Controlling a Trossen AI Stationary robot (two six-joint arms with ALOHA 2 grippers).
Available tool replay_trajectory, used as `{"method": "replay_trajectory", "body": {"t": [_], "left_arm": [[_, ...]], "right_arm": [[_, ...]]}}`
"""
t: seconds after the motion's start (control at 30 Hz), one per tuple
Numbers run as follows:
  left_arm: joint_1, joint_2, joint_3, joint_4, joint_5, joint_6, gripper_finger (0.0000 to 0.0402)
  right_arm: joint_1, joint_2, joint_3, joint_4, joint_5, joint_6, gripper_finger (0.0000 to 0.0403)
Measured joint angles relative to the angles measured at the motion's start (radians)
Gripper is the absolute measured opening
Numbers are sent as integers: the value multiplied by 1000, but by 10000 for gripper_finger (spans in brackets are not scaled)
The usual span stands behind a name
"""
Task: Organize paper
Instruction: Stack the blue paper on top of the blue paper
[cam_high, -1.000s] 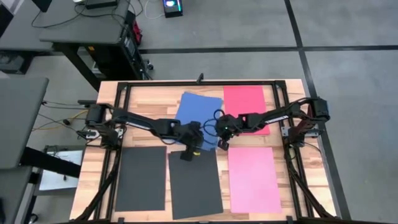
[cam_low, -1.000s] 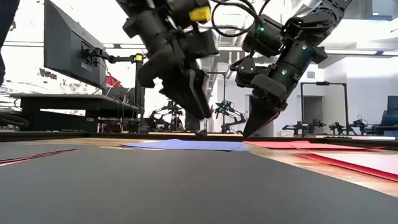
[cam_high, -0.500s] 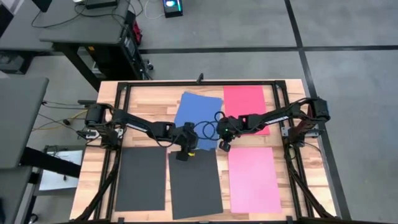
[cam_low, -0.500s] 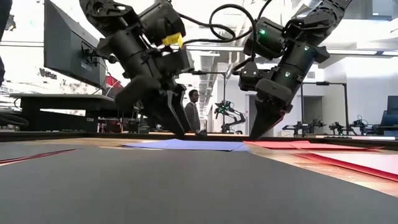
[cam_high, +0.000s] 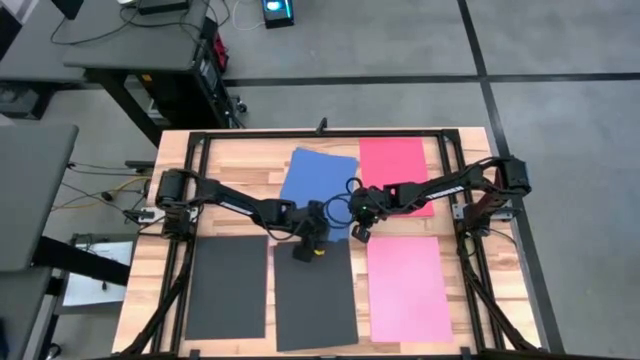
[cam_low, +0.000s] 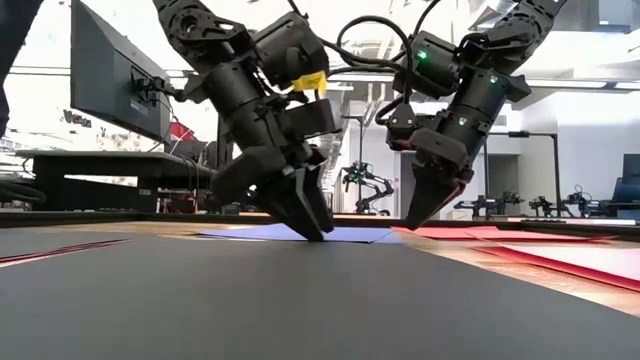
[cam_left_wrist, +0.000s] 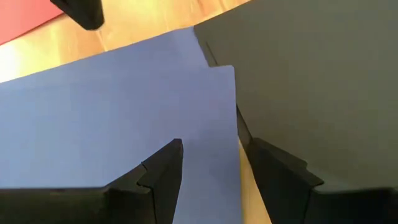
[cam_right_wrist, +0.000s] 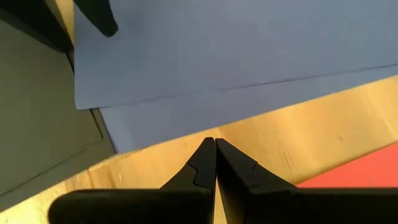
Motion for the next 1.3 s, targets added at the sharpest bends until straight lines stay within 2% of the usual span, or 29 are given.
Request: {"method": "replay_trajectory", "body": {"t": [0.33,0.63,0.8,1.3], "left_arm": [[1,13,47,-6,-11,45,170],[16,13,49,-5,-19,51,170],[9,13,49,-17,25,44,170],[23,13,49,-20,17,56,170]], "right_arm": [[0,0,0,8,0,0,0],[0,0,0,15,0,0,0],[0,0,0,14,0,0,0],[-2,0,0,16,0,-1,0]]}}
